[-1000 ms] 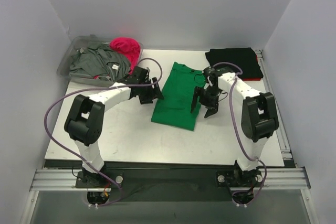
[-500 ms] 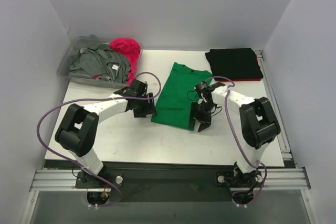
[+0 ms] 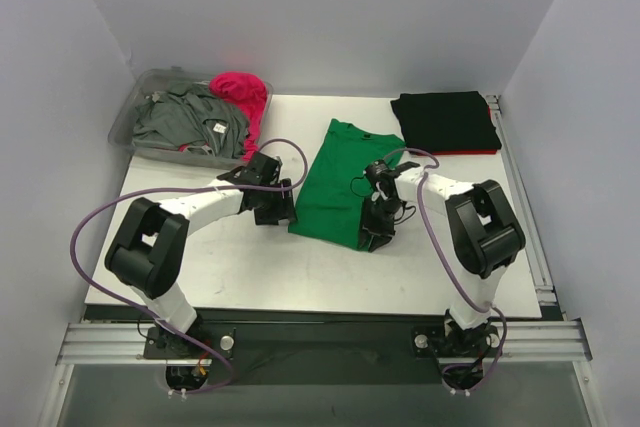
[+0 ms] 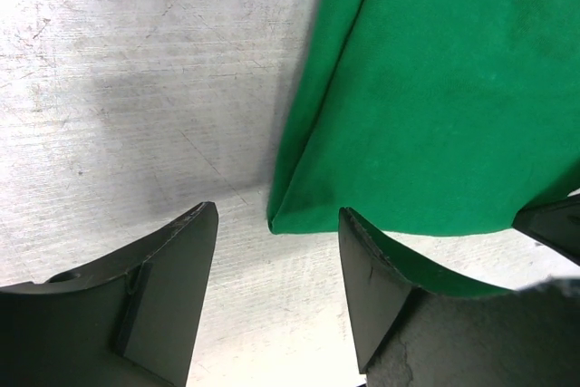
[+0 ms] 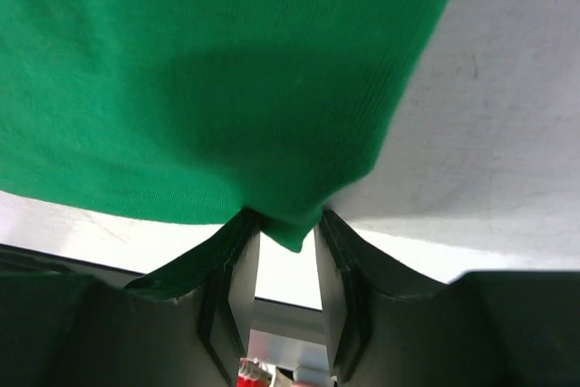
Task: Fold and stack the t-shirts
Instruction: Fold the folded rectangular tshirt in 1/3 of the way, then grab one side of the 2/3 rectangular tshirt with both arms
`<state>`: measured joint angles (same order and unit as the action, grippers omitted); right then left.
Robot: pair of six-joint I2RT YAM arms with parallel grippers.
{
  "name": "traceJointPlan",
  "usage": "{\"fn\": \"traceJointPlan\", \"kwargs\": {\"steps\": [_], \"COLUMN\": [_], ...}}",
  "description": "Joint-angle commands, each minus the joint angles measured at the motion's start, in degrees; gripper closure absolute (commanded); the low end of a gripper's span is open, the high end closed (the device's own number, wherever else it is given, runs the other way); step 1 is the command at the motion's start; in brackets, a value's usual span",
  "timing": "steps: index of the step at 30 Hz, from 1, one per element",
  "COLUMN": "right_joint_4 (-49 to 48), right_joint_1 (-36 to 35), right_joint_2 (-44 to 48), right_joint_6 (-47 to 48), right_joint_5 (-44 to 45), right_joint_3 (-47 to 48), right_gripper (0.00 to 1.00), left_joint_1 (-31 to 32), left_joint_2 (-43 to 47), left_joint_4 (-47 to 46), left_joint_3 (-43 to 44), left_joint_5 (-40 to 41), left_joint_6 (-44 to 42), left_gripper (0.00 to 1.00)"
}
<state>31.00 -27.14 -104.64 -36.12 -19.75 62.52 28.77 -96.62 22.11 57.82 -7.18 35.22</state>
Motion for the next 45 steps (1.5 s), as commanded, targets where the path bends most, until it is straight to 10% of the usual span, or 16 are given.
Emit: {"fn": "traceJointPlan", "kwargs": {"steps": [1, 25, 37, 45], "right_joint_4": [1.5, 1.3, 1.7, 6.3], "right_joint_1": [-0.7, -2.0, -1.9, -2.0], "right_joint_2": [-0.5, -0.4, 2.8, 9.5], "right_joint_6": [-1.1, -3.1, -2.1, -0.7], "right_joint_5": [2.0, 2.8, 2.3, 2.7], "right_joint_3": [-1.3, -2.7, -4.6, -9.2], "right_gripper": [0.69, 0.83, 0.88, 0.96], "left_joint_1": [-0.3, 1.5, 3.4, 8.4], "left_joint_2": [-0.6, -4.1, -4.2, 5.5], "left_joint_4": [0.6, -2.9, -5.1, 0.6], "left_joint_3": [0.9, -1.9, -5.8, -9.6], "left_joint_5": [0.0, -4.3, -7.2, -1.7], "left_joint_6": [-1.9, 0.4, 2.0, 2.9], "left_gripper": [0.34, 0.47, 0.99, 1.0]}}
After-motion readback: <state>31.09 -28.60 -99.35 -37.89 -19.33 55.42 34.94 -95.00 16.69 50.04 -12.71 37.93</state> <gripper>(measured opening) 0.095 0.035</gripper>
